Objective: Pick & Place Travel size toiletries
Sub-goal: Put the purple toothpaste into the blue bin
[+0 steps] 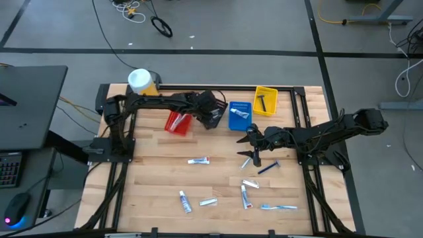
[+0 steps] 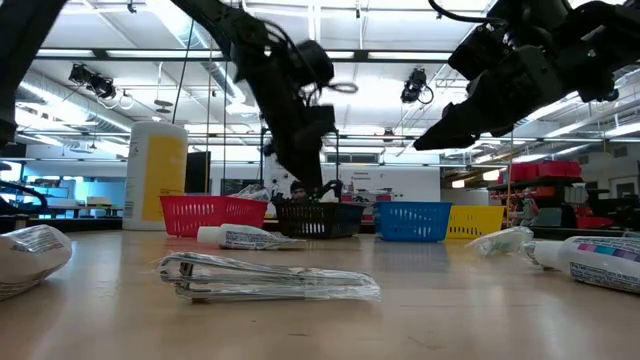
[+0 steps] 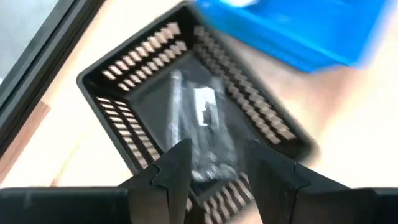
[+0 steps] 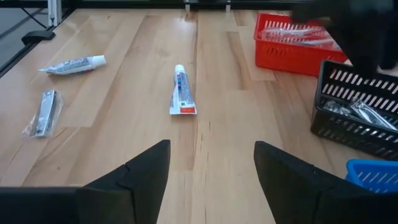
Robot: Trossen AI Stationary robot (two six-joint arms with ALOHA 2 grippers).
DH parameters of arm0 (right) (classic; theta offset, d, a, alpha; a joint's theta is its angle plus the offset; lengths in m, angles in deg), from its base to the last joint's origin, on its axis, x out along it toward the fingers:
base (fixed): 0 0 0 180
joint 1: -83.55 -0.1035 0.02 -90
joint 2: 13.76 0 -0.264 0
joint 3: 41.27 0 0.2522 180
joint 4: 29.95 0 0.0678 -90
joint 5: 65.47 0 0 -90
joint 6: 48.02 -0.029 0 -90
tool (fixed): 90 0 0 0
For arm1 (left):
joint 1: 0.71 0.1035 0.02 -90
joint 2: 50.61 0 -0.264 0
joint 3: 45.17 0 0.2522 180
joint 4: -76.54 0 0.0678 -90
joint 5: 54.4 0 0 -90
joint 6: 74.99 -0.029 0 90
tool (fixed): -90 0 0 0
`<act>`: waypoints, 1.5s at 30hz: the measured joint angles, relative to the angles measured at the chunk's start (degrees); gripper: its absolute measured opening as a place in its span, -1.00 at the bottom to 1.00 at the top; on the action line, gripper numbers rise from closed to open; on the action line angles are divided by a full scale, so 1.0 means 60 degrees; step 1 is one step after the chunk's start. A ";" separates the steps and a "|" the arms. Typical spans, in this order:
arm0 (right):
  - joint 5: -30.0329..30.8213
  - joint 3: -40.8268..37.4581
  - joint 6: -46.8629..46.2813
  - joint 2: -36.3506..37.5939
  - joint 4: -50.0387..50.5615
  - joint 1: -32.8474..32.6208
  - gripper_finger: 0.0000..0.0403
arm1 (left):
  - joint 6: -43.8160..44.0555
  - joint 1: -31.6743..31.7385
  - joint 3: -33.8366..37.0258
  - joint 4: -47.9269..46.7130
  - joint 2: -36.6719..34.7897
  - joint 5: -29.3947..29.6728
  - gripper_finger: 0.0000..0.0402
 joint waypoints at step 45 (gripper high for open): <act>0.0015 0.0000 -0.0087 0.0000 0.0093 0.0018 0.21 | 0.0984 -0.4108 0.1908 -0.1776 -0.0134 -0.1513 -0.22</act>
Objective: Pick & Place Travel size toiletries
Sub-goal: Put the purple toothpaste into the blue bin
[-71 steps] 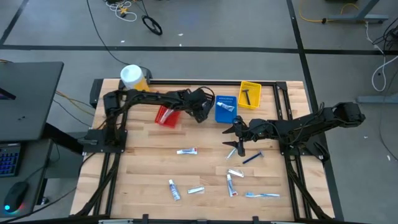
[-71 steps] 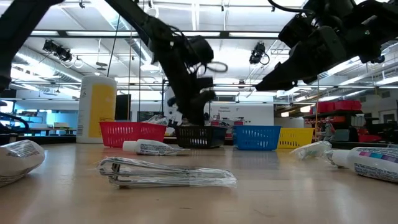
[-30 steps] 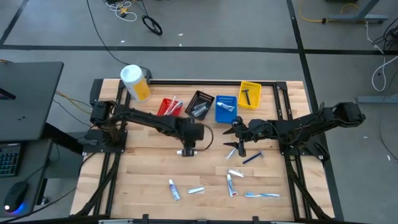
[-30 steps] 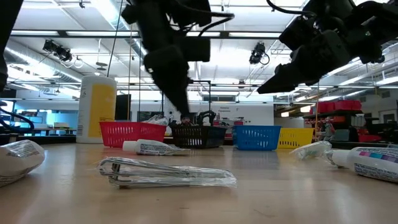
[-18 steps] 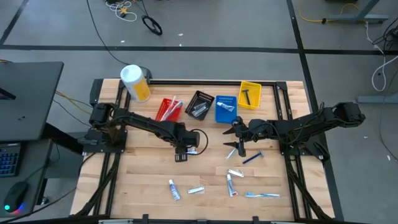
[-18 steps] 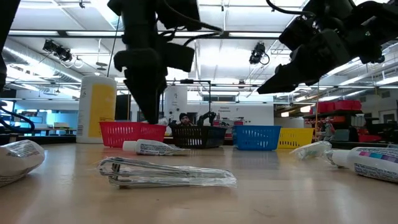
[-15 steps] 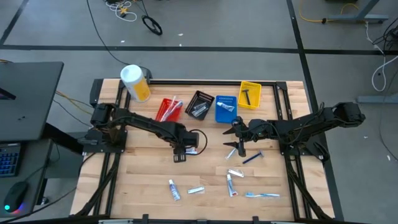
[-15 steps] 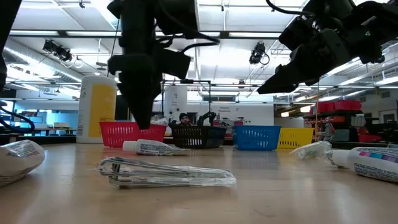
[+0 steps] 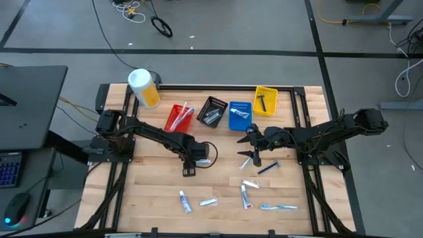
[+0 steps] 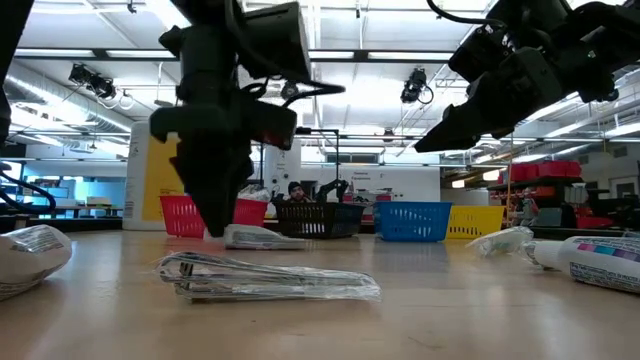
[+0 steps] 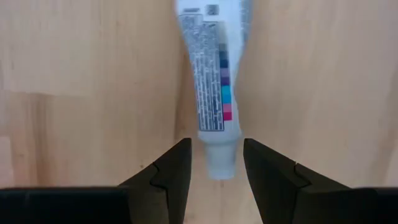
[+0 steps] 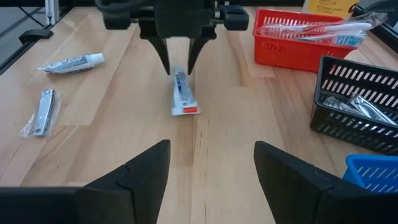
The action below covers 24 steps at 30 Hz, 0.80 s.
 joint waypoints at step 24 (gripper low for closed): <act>0.0008 0.0000 0.0004 0.0000 -0.0002 0.0000 0.21 | -0.0579 -0.0003 0.0490 0.1239 -0.0025 0.0640 -0.55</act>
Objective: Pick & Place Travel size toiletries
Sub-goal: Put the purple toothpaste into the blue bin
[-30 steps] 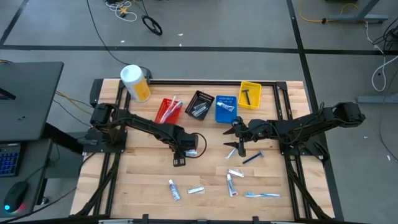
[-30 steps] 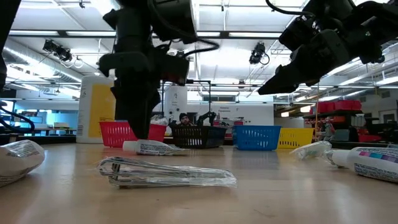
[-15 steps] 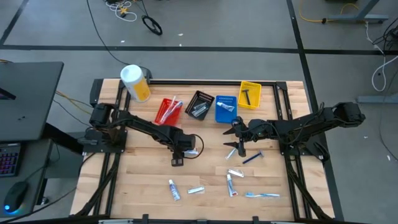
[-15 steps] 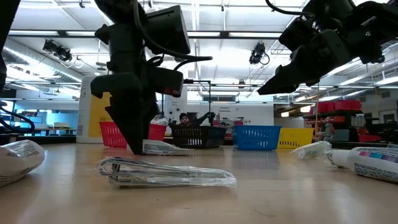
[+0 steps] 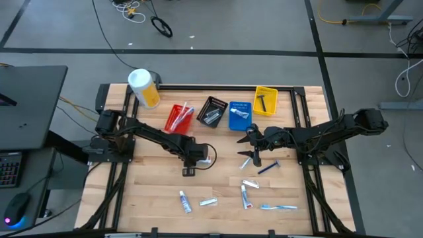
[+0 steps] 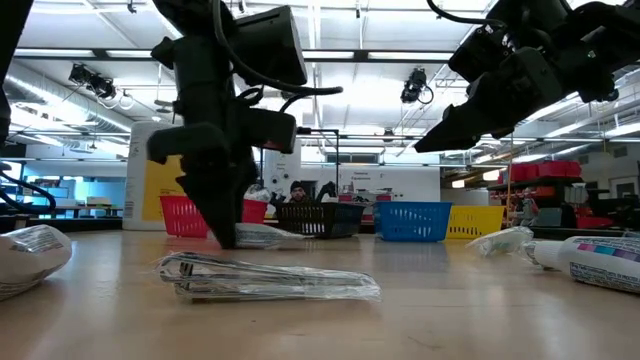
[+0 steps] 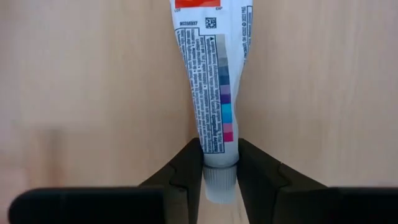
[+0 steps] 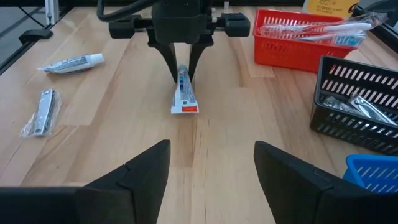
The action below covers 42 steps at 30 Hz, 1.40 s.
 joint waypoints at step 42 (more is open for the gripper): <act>0.0840 0.0011 -0.3599 -0.1366 -0.3517 0.1297 0.10 | -0.2406 0.0175 -0.1338 0.2893 -0.0019 0.5958 -0.51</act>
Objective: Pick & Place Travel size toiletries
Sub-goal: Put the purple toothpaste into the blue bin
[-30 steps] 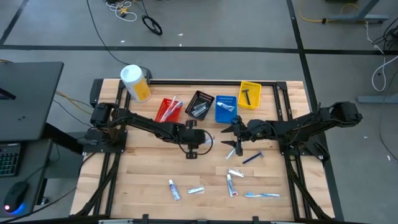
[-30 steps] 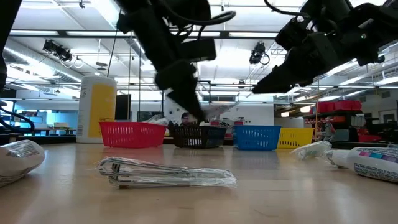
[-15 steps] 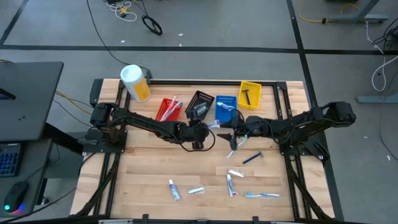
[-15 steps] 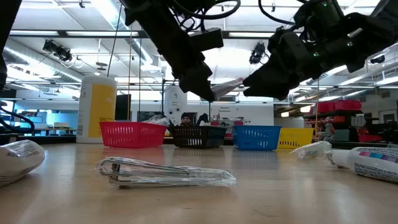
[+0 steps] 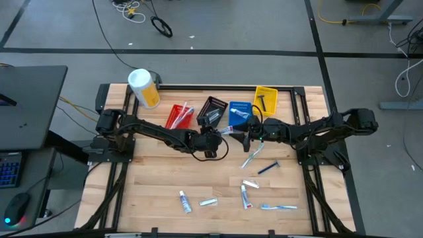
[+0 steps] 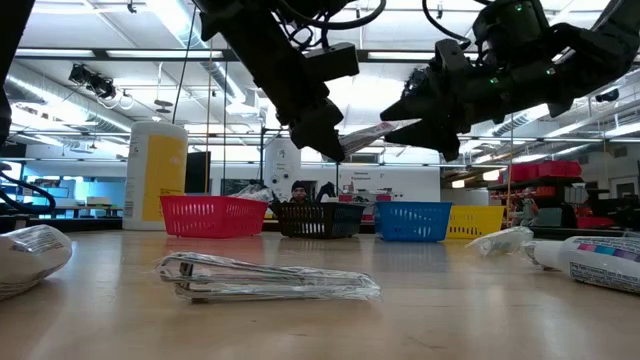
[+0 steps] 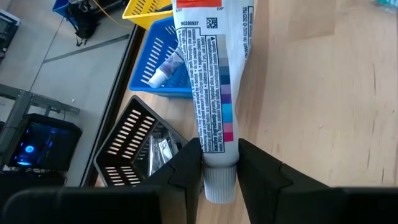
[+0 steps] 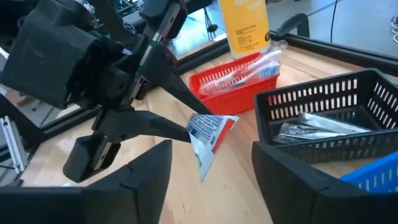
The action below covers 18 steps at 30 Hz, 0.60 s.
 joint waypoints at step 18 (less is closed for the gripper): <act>0.0496 0.0000 -0.0011 0.0004 0.0007 -0.0004 -0.89 | -0.0175 0.0000 0.0000 0.0022 0.0000 0.0150 -0.51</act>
